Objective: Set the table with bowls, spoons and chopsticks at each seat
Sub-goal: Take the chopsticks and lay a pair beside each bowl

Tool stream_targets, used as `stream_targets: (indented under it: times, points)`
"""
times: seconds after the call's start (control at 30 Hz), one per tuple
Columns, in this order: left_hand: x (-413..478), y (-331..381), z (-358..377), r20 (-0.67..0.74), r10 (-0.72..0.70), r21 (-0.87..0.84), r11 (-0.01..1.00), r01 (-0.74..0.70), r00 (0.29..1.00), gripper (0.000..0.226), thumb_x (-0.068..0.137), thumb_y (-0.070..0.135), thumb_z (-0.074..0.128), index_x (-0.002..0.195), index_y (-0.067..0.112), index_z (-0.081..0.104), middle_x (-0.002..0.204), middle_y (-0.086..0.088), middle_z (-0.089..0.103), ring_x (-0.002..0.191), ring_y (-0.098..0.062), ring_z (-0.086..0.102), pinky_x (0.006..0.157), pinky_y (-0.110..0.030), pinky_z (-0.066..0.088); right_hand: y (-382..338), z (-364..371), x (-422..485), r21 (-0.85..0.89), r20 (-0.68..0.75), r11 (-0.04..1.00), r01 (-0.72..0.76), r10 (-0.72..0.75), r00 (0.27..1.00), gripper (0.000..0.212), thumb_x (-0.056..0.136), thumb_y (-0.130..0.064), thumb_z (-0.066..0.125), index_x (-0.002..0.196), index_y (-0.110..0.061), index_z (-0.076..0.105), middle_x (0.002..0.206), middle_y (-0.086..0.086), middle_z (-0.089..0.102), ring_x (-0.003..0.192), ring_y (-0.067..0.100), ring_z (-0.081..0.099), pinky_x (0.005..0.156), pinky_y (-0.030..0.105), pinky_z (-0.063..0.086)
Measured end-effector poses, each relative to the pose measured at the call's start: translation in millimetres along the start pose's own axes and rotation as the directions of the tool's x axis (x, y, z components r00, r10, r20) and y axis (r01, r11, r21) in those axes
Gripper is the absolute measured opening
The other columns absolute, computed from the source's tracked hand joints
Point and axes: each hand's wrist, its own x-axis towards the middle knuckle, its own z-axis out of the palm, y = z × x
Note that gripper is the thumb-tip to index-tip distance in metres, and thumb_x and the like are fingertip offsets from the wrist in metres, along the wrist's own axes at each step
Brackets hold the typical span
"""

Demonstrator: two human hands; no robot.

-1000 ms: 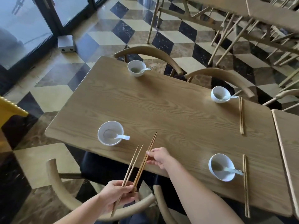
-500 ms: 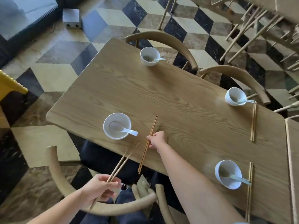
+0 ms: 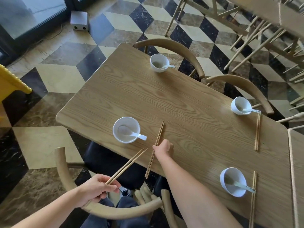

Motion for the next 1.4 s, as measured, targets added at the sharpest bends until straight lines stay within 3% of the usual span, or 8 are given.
stream_targets:
  times: [0.1, 0.23, 0.47, 0.63, 0.87, 1.1, 1.4]
  points:
    - [-2.3, -2.2, -1.3, 0.040, -0.010, 0.001, 1.000, 0.010, 0.999, 0.015, 0.091, 0.005, 0.066, 0.096, 0.008, 0.080, 0.092, -0.013, 0.076, 0.049, -0.010, 0.040, 0.038, -0.020, 0.022, 1.6, 5.1, -3.5, -0.026, 0.002, 1.000, 0.015, -0.014, 1.000, 0.015, 0.085, -0.018, 0.072, 0.092, -0.006, 0.066, 0.100, 0.011, 0.068, 0.093, 0.030, 0.066, 0.075, 0.033, 0.057]
    - [-8.8, -0.8, -3.2, 0.092, -0.024, -0.045, 0.999, 0.028, 0.995, 0.013, 0.086, 0.009, 0.073, 0.097, 0.006, 0.079, 0.089, -0.012, 0.074, 0.048, -0.010, 0.035, 0.039, -0.020, 0.021, -0.8, 10.0, -6.1, -0.023, 0.000, 1.000, 0.019, -0.019, 1.000, 0.015, 0.086, -0.016, 0.070, 0.094, -0.005, 0.065, 0.108, 0.013, 0.067, 0.098, 0.031, 0.066, 0.079, 0.033, 0.056]
    - [-17.0, 3.5, -11.0, 0.104, 0.018, -0.278, 0.961, 0.012, 0.994, 0.035, 0.078, 0.018, 0.080, 0.106, -0.002, 0.074, 0.088, -0.013, 0.067, 0.047, -0.009, 0.027, 0.038, -0.014, 0.017, -7.4, 14.4, -14.3, -0.013, 0.017, 1.000, 0.012, -0.012, 1.000, 0.021, 0.089, -0.015, 0.068, 0.104, 0.000, 0.066, 0.113, 0.015, 0.067, 0.105, 0.031, 0.066, 0.076, 0.028, 0.049]
    - [-21.4, 3.7, -18.2, 0.095, 0.033, -0.295, 0.955, -0.004, 0.995, 0.053, 0.062, 0.024, 0.086, 0.106, -0.003, 0.074, 0.090, -0.016, 0.070, 0.046, -0.010, 0.029, 0.036, -0.014, 0.020, -12.9, 14.2, -19.8, -0.040, 0.018, 0.999, 0.031, -0.030, 0.999, 0.021, 0.092, -0.014, 0.065, 0.107, 0.000, 0.065, 0.115, 0.014, 0.066, 0.106, 0.029, 0.066, 0.070, 0.025, 0.043]
    - [-25.0, -3.2, -25.0, 0.115, 0.078, -0.292, 0.955, -0.041, 0.990, 0.070, 0.050, 0.033, 0.097, 0.105, -0.002, 0.074, 0.088, -0.013, 0.069, 0.049, -0.010, 0.029, 0.039, -0.016, 0.015, -20.0, 21.3, -26.2, -0.065, 0.020, 0.997, 0.044, -0.043, 0.999, 0.018, 0.091, -0.010, 0.062, 0.107, -0.002, 0.064, 0.113, 0.012, 0.065, 0.104, 0.028, 0.066, 0.076, 0.029, 0.050]
    - [-27.3, -6.4, -29.8, 0.077, 0.059, -0.342, 0.939, -0.029, 0.995, 0.047, 0.064, 0.025, 0.086, 0.102, -0.001, 0.076, 0.091, -0.016, 0.067, 0.048, -0.011, 0.029, 0.041, -0.017, 0.016, -20.9, 22.8, -29.3, -0.085, 0.006, 0.995, 0.056, -0.056, 0.998, 0.017, 0.091, -0.009, 0.062, 0.106, -0.002, 0.065, 0.113, 0.013, 0.066, 0.105, 0.029, 0.066, 0.077, 0.029, 0.051]
    - [-27.8, -8.4, -35.7, 0.068, 0.056, -0.348, 0.937, -0.029, 0.996, 0.045, 0.070, 0.021, 0.084, 0.107, -0.003, 0.073, 0.091, -0.017, 0.069, 0.048, -0.011, 0.032, 0.039, -0.017, 0.019, -19.9, 24.4, -31.0, -0.056, -0.017, 0.998, 0.042, -0.043, 0.999, 0.017, 0.090, -0.010, 0.063, 0.105, -0.003, 0.066, 0.110, 0.013, 0.068, 0.102, 0.030, 0.066, 0.072, 0.028, 0.048]
